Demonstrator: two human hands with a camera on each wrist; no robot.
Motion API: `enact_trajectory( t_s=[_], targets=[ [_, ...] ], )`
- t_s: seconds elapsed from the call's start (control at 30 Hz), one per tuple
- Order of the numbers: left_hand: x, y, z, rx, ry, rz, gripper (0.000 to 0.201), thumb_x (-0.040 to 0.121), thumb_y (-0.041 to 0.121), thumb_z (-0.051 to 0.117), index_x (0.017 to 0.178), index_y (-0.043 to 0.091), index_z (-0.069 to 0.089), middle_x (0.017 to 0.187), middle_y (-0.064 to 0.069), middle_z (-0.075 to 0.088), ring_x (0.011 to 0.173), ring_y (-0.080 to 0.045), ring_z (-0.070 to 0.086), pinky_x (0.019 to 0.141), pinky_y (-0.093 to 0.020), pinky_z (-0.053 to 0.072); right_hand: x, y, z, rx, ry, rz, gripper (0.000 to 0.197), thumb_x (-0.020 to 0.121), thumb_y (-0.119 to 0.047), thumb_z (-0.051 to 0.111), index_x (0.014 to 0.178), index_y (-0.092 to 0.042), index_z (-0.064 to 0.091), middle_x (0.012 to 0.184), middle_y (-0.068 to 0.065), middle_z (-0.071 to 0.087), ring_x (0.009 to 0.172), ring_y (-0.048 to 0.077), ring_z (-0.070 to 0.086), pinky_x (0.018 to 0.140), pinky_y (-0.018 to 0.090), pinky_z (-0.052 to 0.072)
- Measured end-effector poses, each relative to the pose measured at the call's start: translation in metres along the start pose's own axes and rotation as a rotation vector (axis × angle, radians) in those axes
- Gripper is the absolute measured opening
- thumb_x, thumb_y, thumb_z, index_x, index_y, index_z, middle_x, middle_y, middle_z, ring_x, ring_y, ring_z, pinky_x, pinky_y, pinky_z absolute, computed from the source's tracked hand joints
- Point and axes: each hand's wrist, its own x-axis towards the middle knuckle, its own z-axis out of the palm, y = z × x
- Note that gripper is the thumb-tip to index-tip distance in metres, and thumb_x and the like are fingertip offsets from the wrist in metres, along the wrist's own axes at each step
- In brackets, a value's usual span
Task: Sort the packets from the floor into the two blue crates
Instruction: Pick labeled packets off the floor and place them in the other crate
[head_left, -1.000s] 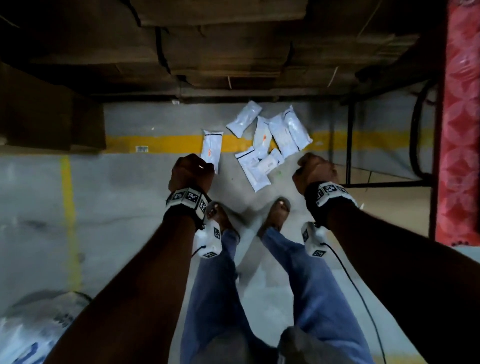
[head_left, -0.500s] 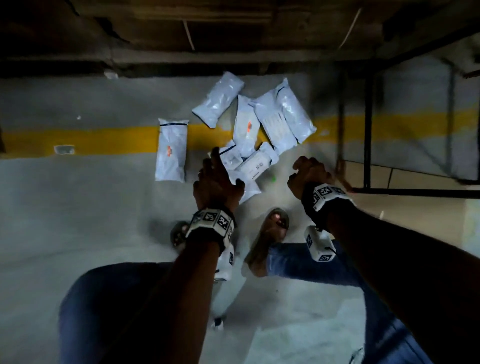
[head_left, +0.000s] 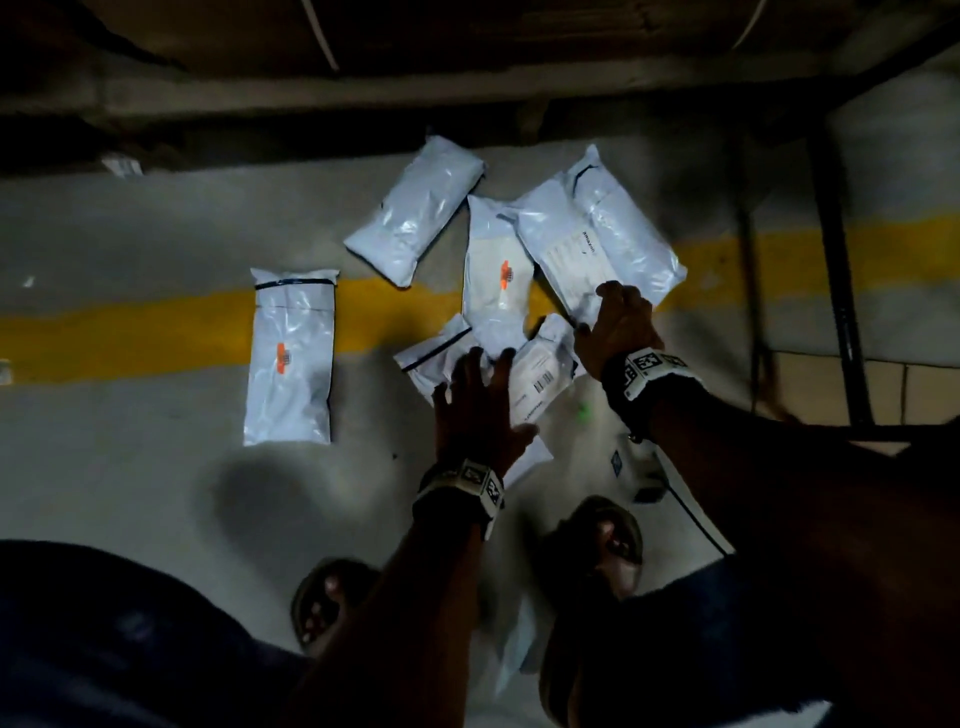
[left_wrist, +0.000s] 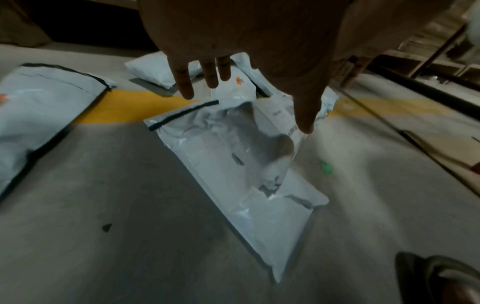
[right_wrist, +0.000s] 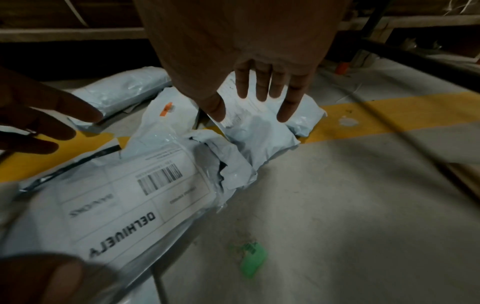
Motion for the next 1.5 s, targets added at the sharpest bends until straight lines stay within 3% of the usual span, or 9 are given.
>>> enact_trajectory(
  t_s=[0.13, 0.27, 0.43, 0.57, 0.63, 0.8, 1.03, 1.37, 1.5],
  targets=[
    [0.008, -0.002, 0.024, -0.002, 0.042, 0.013, 0.104, 0.069, 0.062, 0.075, 0.152, 0.035, 0.019, 0.159, -0.010, 0.018, 0.146, -0.031, 0.017, 0.112, -0.056, 0.027, 0.021, 0.002, 0.018, 0.026, 0.038, -0.052, 0.082, 0.086, -0.034, 0.064, 0.152, -0.012, 0.020, 0.160, 0.012, 0.014, 0.149, 0.030, 0.011, 0.119, 0.045, 0.024],
    [0.016, -0.003, 0.037, 0.041, 0.025, 0.009, 0.101, 0.071, 0.059, 0.072, 0.151, 0.031, 0.017, 0.155, -0.011, 0.024, 0.144, -0.034, 0.021, 0.109, -0.053, 0.029, 0.033, 0.004, 0.023, 0.101, 0.054, 0.036, 0.085, 0.080, -0.035, 0.067, 0.147, -0.011, 0.021, 0.152, 0.014, 0.025, 0.143, 0.032, 0.025, 0.111, 0.050, 0.036],
    [0.024, -0.002, 0.039, 0.033, 0.045, 0.030, 0.100, 0.066, 0.058, 0.069, 0.146, 0.023, 0.019, 0.134, -0.008, 0.044, 0.123, -0.034, 0.044, 0.099, -0.052, 0.039, 0.035, 0.006, 0.021, 0.083, 0.048, 0.085, 0.101, 0.083, -0.038, 0.065, 0.154, -0.008, 0.000, 0.150, 0.017, 0.028, 0.134, 0.038, 0.036, 0.111, 0.045, 0.034],
    [0.002, 0.002, 0.018, -0.014, 0.033, 0.016, 0.103, 0.066, 0.058, 0.069, 0.150, 0.022, 0.022, 0.136, -0.008, 0.044, 0.123, -0.033, 0.045, 0.100, -0.051, 0.040, 0.010, 0.000, -0.008, 0.087, -0.004, 0.116, 0.107, 0.085, -0.053, 0.061, 0.155, -0.011, -0.010, 0.162, 0.018, 0.002, 0.146, 0.040, 0.017, 0.119, 0.049, 0.023],
    [-0.019, 0.007, -0.004, -0.003, 0.028, 0.000, 0.105, 0.066, 0.060, 0.068, 0.152, 0.022, 0.021, 0.140, -0.009, 0.043, 0.125, -0.033, 0.044, 0.100, -0.050, 0.039, -0.008, -0.006, -0.030, 0.097, 0.022, 0.117, 0.111, 0.083, -0.060, 0.060, 0.155, -0.009, -0.007, 0.162, 0.019, 0.004, 0.147, 0.040, 0.014, 0.118, 0.051, 0.022],
    [-0.081, 0.015, -0.090, -0.055, 0.022, -0.090, 0.104, 0.069, 0.063, 0.068, 0.153, 0.023, 0.021, 0.148, -0.010, 0.038, 0.130, -0.036, 0.043, 0.103, -0.051, 0.037, -0.069, -0.025, -0.100, 0.131, 0.158, 0.109, 0.100, 0.076, -0.048, 0.064, 0.152, -0.006, 0.015, 0.146, 0.021, 0.031, 0.130, 0.041, 0.037, 0.104, 0.048, 0.039],
    [-0.196, 0.050, -0.281, -0.148, 0.188, -0.206, 0.099, 0.066, 0.062, 0.068, 0.147, 0.020, 0.030, 0.137, -0.011, 0.047, 0.120, -0.035, 0.051, 0.093, -0.048, 0.047, -0.200, -0.069, -0.264, 0.155, 0.170, 0.137, 0.086, 0.078, -0.041, 0.068, 0.147, -0.013, 0.026, 0.137, 0.015, 0.038, 0.122, 0.039, 0.041, 0.094, 0.045, 0.041],
    [-0.342, 0.125, -0.517, -0.313, 0.403, -0.227, 0.091, 0.063, 0.055, 0.071, 0.140, 0.021, 0.037, 0.122, -0.006, 0.051, 0.105, -0.032, 0.056, 0.080, -0.042, 0.050, -0.370, -0.132, -0.450, 0.235, 0.177, 0.132, 0.092, 0.066, -0.063, 0.061, 0.141, -0.014, 0.039, 0.135, 0.018, 0.048, 0.125, 0.040, 0.042, 0.104, 0.047, 0.035],
    [-0.376, 0.137, -0.582, -0.333, 0.440, -0.184, 0.092, 0.062, 0.054, 0.072, 0.140, 0.023, 0.035, 0.123, -0.003, 0.049, 0.106, -0.030, 0.056, 0.082, -0.043, 0.053, -0.418, -0.149, -0.500, 0.471, 0.271, 0.186, 0.099, 0.050, -0.076, 0.069, 0.127, -0.013, 0.056, 0.118, 0.017, 0.062, 0.111, 0.035, 0.058, 0.096, 0.047, 0.048]
  ],
)
